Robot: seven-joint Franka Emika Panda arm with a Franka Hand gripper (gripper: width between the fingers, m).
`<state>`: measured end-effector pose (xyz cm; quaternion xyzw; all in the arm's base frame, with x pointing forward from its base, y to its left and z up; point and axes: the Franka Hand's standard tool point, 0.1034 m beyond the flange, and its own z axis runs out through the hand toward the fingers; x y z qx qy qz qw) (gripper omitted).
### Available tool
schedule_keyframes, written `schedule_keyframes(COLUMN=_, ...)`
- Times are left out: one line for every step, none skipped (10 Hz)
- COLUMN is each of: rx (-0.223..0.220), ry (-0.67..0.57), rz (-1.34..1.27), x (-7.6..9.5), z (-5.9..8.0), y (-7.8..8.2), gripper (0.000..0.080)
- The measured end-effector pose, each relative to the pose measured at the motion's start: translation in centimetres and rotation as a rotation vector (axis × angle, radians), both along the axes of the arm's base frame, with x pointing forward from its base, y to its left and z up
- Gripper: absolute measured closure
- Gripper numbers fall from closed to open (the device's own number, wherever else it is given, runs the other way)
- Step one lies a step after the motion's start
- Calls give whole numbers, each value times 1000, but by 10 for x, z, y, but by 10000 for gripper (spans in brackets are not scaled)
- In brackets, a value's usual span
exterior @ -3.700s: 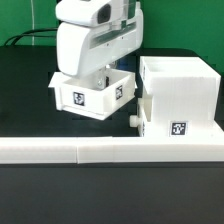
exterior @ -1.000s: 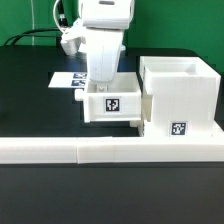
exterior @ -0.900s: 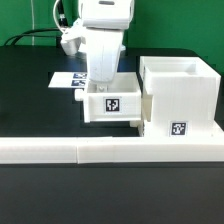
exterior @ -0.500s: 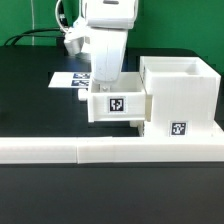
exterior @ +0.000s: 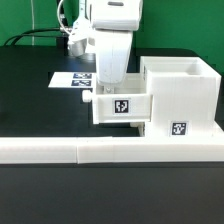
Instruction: Assemble drawer
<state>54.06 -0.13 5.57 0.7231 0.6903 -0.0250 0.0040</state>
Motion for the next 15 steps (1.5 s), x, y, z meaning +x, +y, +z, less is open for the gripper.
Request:
schedule_keyframes(rx=0, ry=0, rz=0, x=0, z=0, y=0, gripper=757)
schedule_keyframes(rx=1, ry=-3, rz=2, x=0, z=0, y=1, gripper=757)
schedule_keyframes(rx=1, ry=-3, rz=3, x=0, z=-1, y=1, gripper=757)
schedule_keyframes(rx=-1, ry=-4, rz=5, x=0, z=-1, y=1, gripper=757)
schedule_keyframes(rx=-2, ry=-4, rz=10, x=1, z=-1, y=1, gripper=757)
schedule_keyframes(rx=-5, ry=-7, rz=16, x=1, z=-1, y=1, gripper=757)
schedule_keyframes(rx=-5, ry=-7, rz=16, x=1, z=-1, y=0, gripper=757)
schedule_keyframes(rx=-5, ry=-7, rz=16, x=1, z=-1, y=0, gripper=757)
schedule_keyframes(rx=-6, ry=-4, rz=15, x=1, z=-1, y=0, gripper=757)
schedule_keyframes(rx=-10, ry=12, rz=14, x=0, z=0, y=-1, gripper=757)
schedule_keyframes(rx=-9, ry=8, rz=14, x=1, z=0, y=-1, gripper=757)
schedule_keyframes(rx=-9, ry=8, rz=13, x=1, z=0, y=-1, gripper=757)
schedule_keyframes(rx=-10, ry=8, rz=16, x=1, z=0, y=1, gripper=757)
schedule_keyframes(rx=-11, ry=12, rz=14, x=1, z=0, y=0, gripper=757)
schedule_keyframes(rx=-14, ry=22, rz=12, x=1, z=1, y=-1, gripper=757)
